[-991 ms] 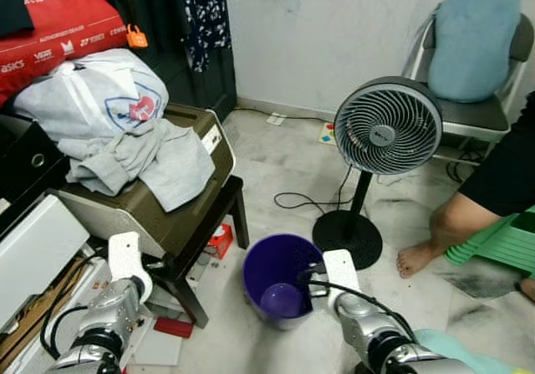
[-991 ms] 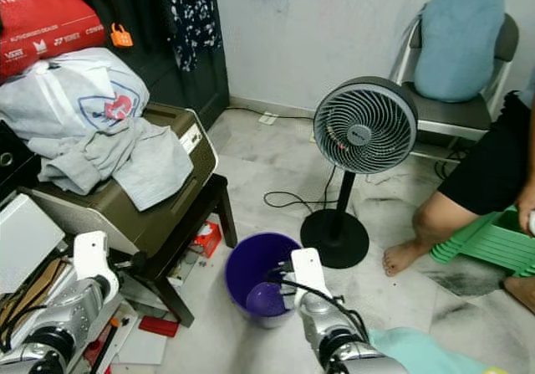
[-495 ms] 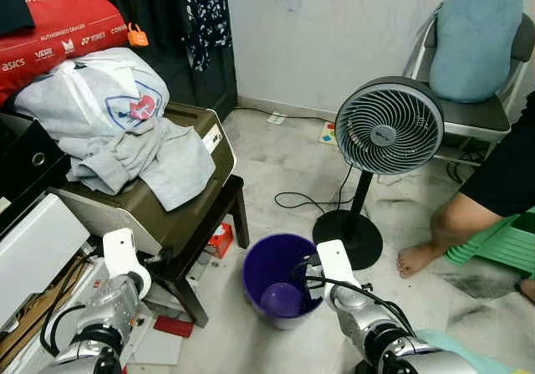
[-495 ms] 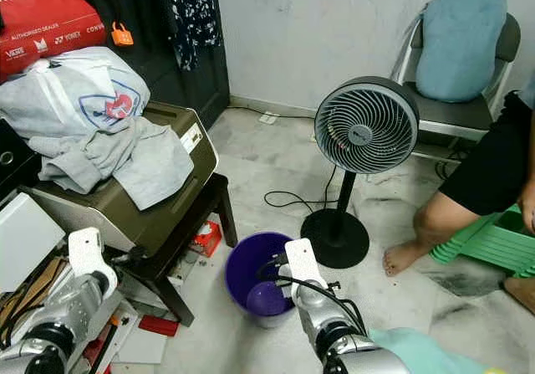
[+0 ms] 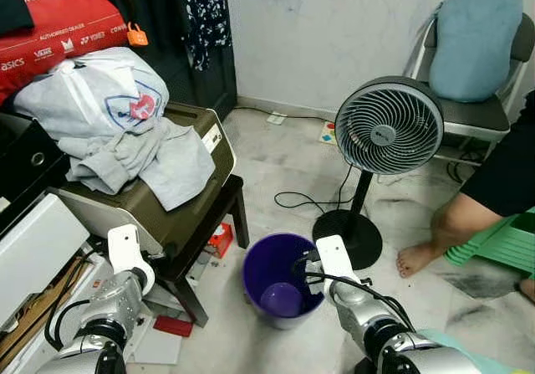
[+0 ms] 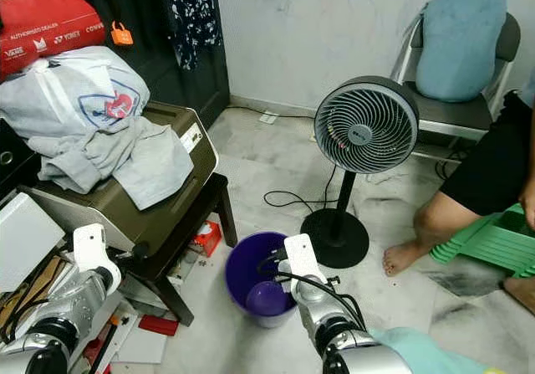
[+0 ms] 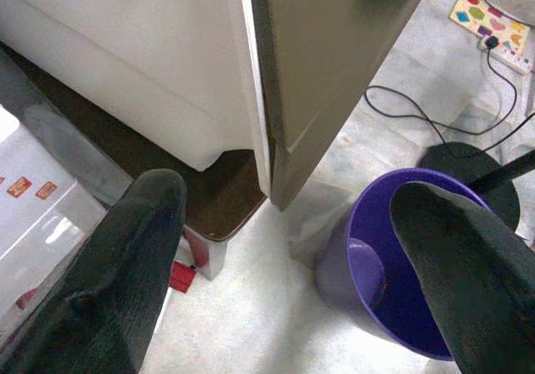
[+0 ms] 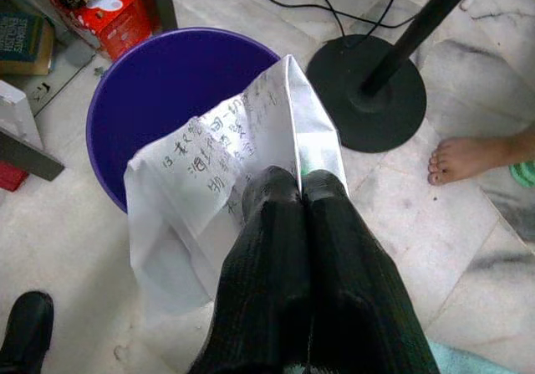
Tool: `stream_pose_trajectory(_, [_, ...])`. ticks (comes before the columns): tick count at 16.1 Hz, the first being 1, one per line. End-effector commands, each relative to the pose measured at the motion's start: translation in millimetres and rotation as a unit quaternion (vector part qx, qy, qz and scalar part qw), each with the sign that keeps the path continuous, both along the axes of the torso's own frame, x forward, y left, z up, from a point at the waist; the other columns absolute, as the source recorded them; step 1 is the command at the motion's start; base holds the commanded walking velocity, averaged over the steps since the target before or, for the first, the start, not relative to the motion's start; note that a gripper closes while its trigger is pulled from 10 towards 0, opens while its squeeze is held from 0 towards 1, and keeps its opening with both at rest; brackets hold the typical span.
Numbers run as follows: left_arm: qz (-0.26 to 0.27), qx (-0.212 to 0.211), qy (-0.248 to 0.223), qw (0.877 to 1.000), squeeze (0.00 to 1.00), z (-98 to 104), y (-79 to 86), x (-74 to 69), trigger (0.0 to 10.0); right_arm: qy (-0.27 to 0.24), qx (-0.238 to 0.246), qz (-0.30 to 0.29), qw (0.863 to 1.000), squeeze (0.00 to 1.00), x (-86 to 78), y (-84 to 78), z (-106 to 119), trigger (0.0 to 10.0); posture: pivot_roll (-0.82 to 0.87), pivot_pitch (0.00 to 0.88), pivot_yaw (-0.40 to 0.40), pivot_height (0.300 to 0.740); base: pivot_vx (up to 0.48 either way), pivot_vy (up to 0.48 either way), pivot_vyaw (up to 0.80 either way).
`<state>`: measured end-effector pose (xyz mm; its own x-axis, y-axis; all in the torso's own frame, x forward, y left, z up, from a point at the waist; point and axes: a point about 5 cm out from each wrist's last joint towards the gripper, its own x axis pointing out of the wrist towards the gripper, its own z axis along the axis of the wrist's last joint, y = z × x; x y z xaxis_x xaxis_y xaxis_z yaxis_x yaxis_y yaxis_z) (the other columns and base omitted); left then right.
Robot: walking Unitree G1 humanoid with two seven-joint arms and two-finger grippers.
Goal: Clean up the room
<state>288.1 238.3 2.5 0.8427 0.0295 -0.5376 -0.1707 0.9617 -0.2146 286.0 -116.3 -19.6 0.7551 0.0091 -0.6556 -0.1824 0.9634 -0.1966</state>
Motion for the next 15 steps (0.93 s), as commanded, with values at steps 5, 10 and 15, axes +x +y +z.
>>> stream_pose_trajectory(5, [-0.002,-0.003,-0.011,1.000,0.00,4.6,1.5,4.2,10.0,-0.011,0.001,0.011,1.000,0.00,5.7,4.6,5.6,10.0,-0.05,0.000,0.037,0.740,0.163,0.000,0.00])
stream_pose_trajectory(10, [-0.007,-0.002,-0.011,1.000,0.00,4.7,1.5,4.2,10.0,-0.010,0.002,0.012,1.000,0.00,5.1,5.5,5.1,10.0,-0.04,0.000,0.038,0.740,0.305,0.000,0.00])
stream_pose_trajectory(15, [-0.087,-0.036,-0.015,0.995,0.00,2.7,6.8,-6.8,10.0,-0.008,0.001,0.013,1.000,0.00,4.4,5.0,4.3,10.0,-0.03,0.000,0.035,0.740,0.000,0.000,0.00])
